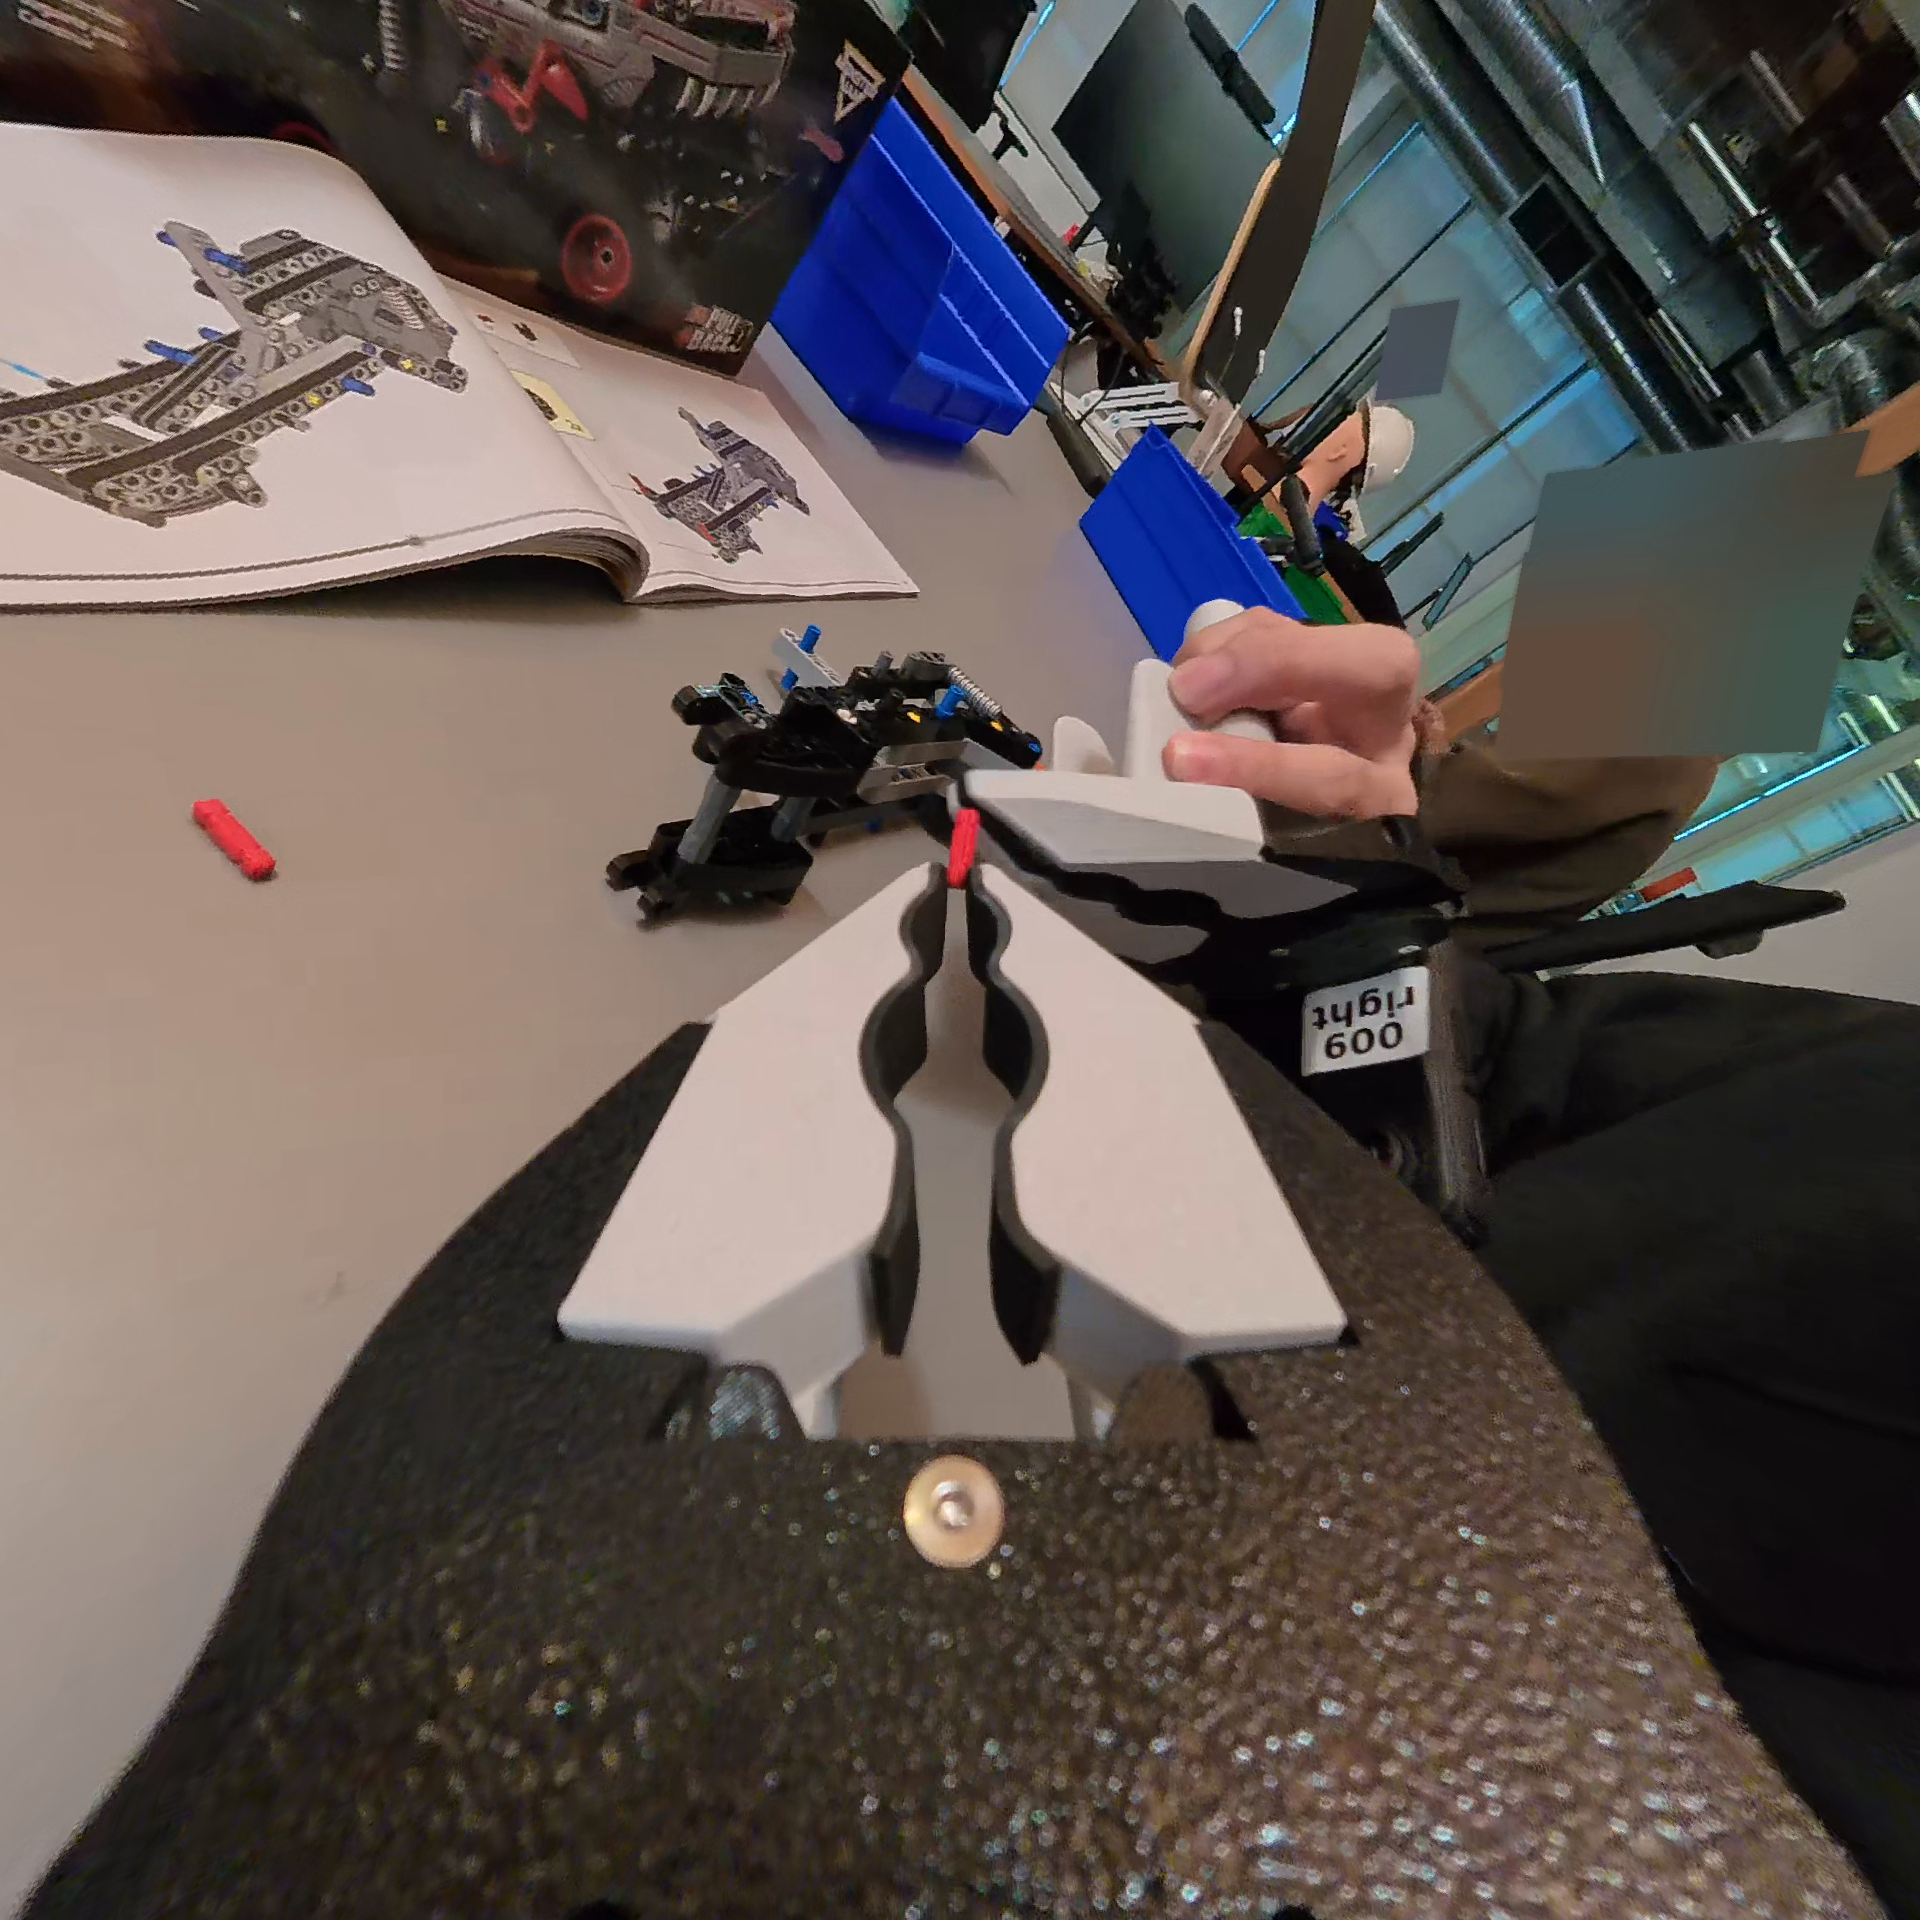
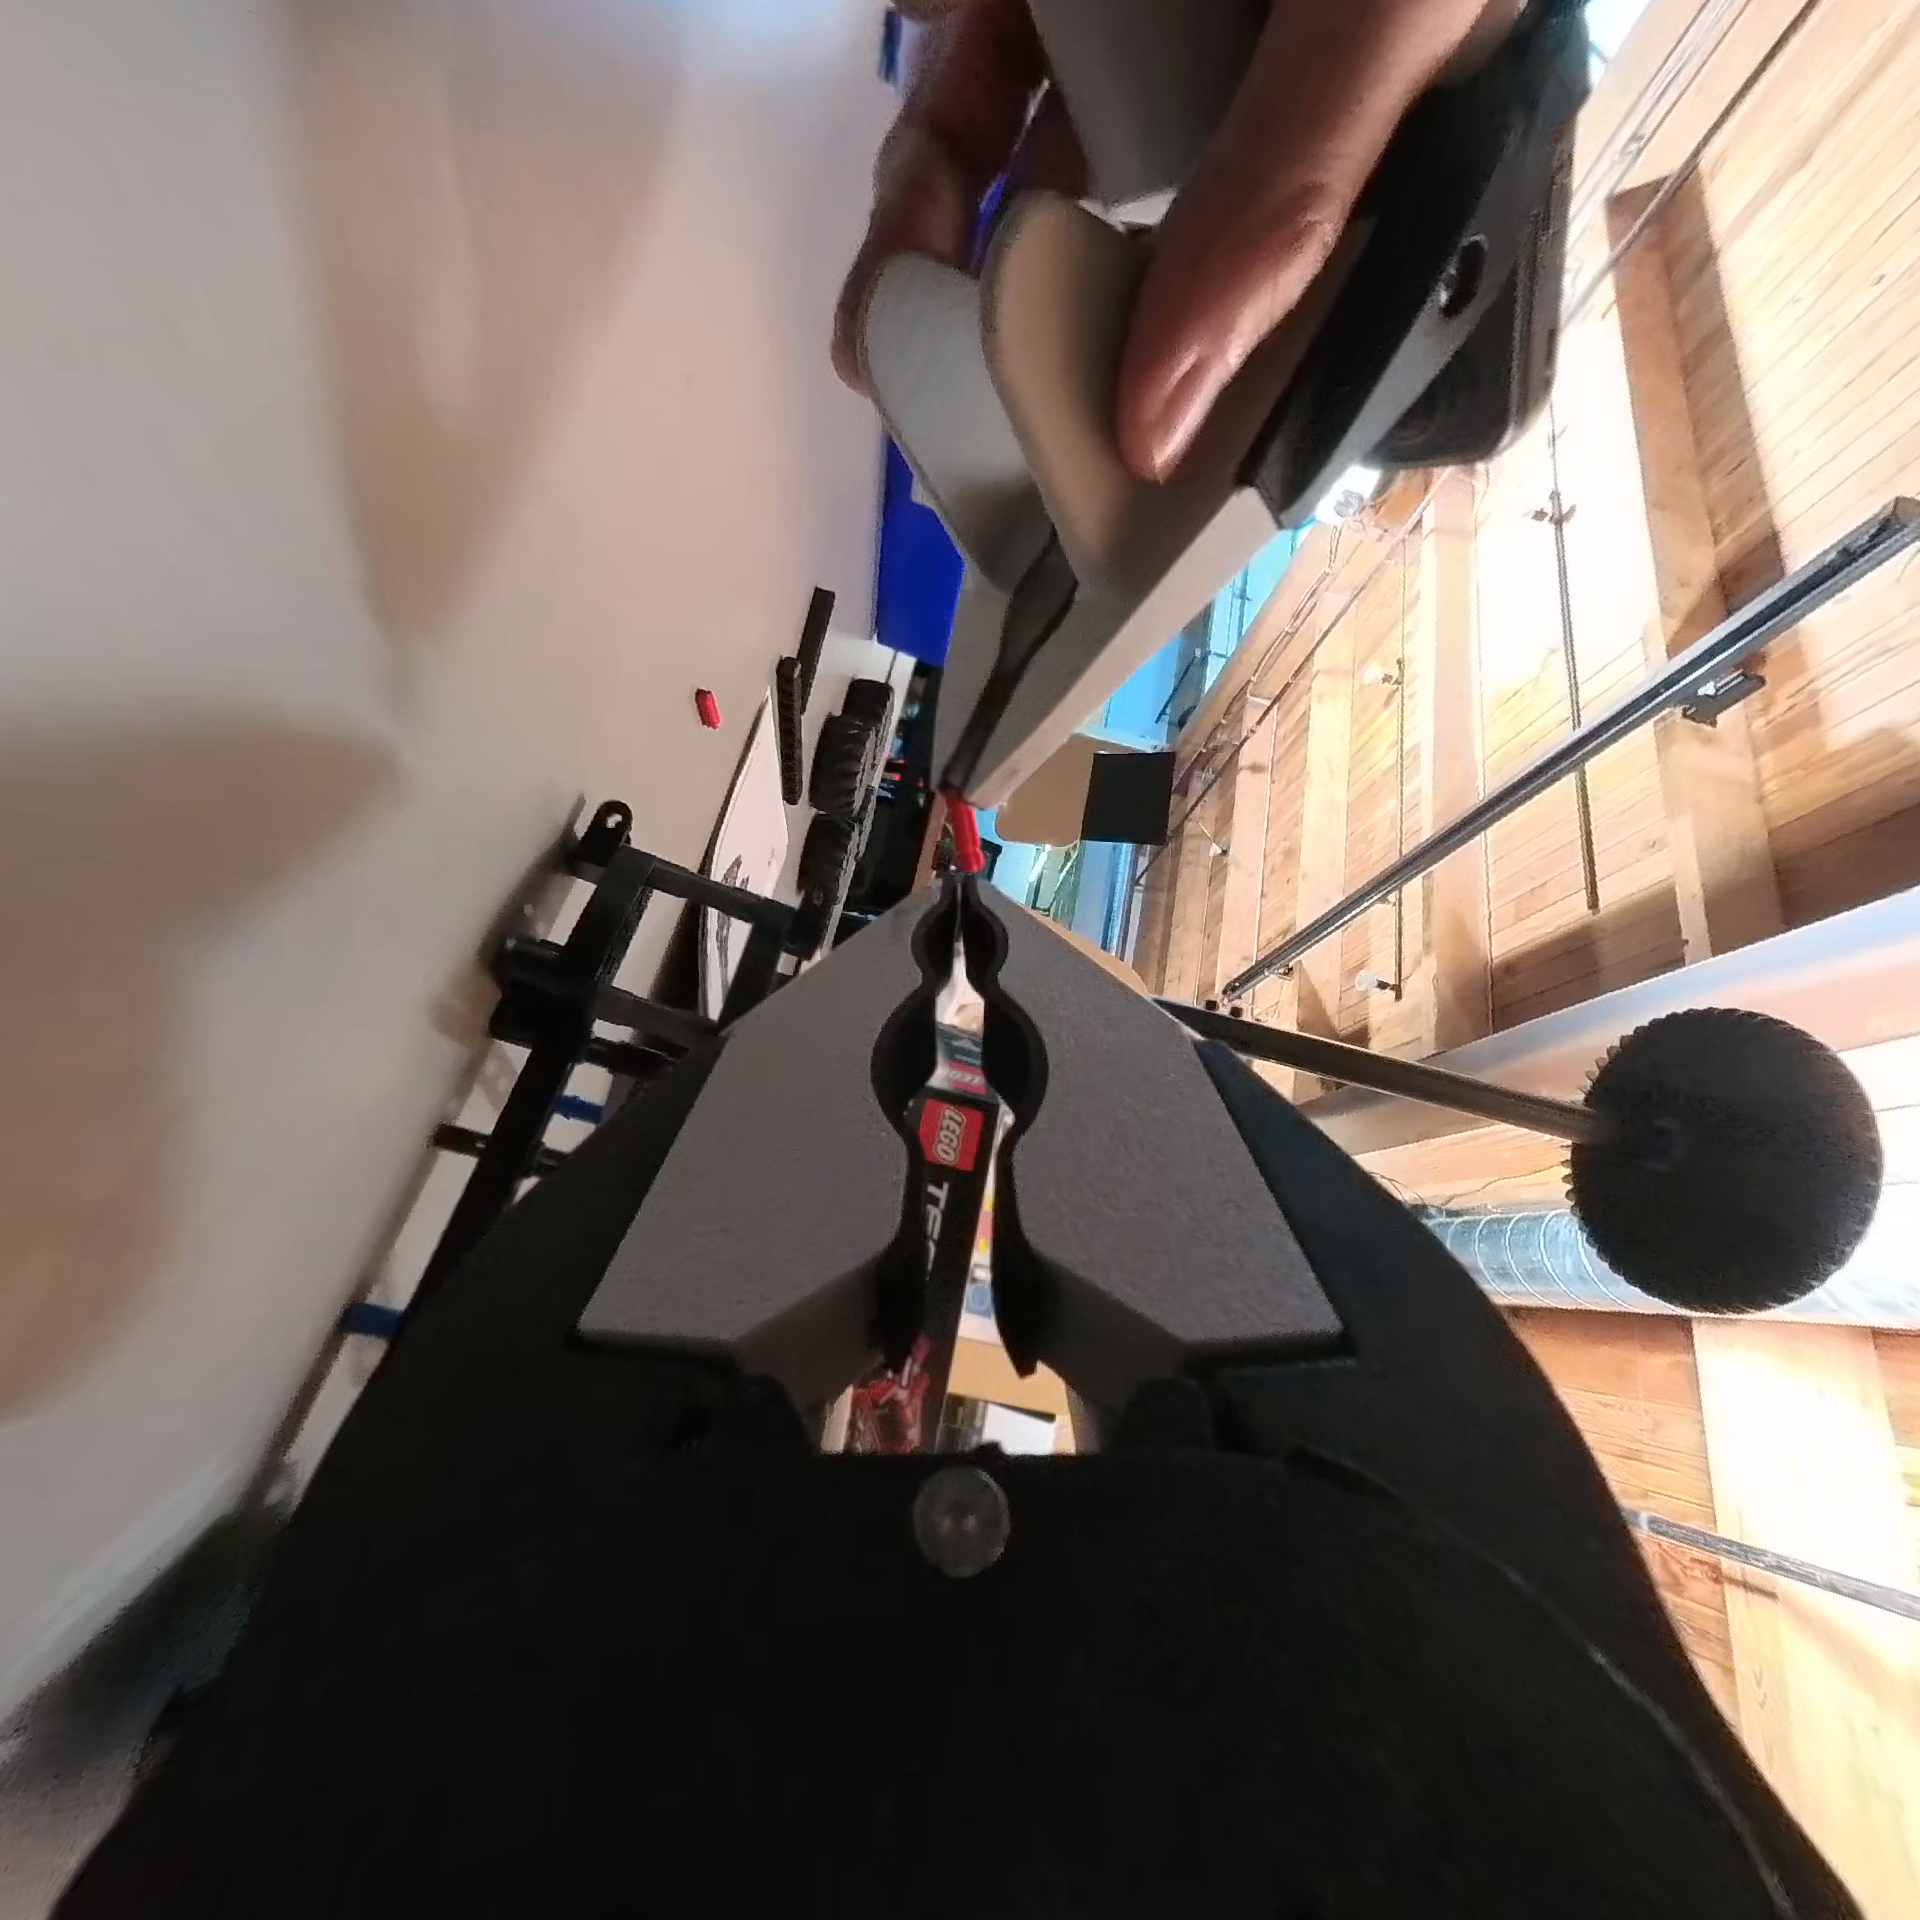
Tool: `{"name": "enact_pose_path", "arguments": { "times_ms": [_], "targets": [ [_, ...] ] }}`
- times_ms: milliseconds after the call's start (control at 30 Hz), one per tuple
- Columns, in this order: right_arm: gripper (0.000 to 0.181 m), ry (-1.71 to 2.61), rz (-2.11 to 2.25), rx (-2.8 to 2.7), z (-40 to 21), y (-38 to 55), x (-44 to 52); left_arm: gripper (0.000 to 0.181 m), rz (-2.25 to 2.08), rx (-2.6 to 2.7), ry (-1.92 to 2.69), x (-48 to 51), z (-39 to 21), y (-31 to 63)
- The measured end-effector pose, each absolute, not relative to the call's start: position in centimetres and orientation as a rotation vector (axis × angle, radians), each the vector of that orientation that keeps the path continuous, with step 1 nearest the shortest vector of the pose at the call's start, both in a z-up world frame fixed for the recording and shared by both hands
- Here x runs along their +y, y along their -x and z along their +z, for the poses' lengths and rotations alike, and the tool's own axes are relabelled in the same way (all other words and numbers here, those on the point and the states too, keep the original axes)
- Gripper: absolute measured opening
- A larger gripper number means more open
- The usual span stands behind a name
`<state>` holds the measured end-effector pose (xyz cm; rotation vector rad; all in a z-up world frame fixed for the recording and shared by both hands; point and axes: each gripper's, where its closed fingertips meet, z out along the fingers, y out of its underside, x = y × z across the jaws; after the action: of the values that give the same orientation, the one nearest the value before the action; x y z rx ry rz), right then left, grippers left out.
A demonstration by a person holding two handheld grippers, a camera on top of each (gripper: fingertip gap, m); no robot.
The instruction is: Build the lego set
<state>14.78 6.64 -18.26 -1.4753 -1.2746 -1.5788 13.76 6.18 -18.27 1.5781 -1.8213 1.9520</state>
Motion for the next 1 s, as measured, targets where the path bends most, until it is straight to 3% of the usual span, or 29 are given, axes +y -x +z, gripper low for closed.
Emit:
{"name": "enact_pose_path", "arguments": {
  "times_ms": [800, 933, 1000],
  "targets": [
    [0.012, 1.446, -1.643, -1.344, -18.82, -15.59, 6.14, 0.001, 1.938, -1.781, -1.57, 5.47, -18.55, -14.34],
    [0.028, 1.429, -1.652, -1.345, -18.73, -15.49, 6.1, 0.001, 1.939, -1.785, -1.579, 5.65, -18.55, -14.37],
    [0.023, 1.439, -1.644, -1.343, -18.77, -15.46, 6.15, 0.001, 1.943, -1.779, -1.571, 5.59, -18.45, -14.3]
  ]
}}
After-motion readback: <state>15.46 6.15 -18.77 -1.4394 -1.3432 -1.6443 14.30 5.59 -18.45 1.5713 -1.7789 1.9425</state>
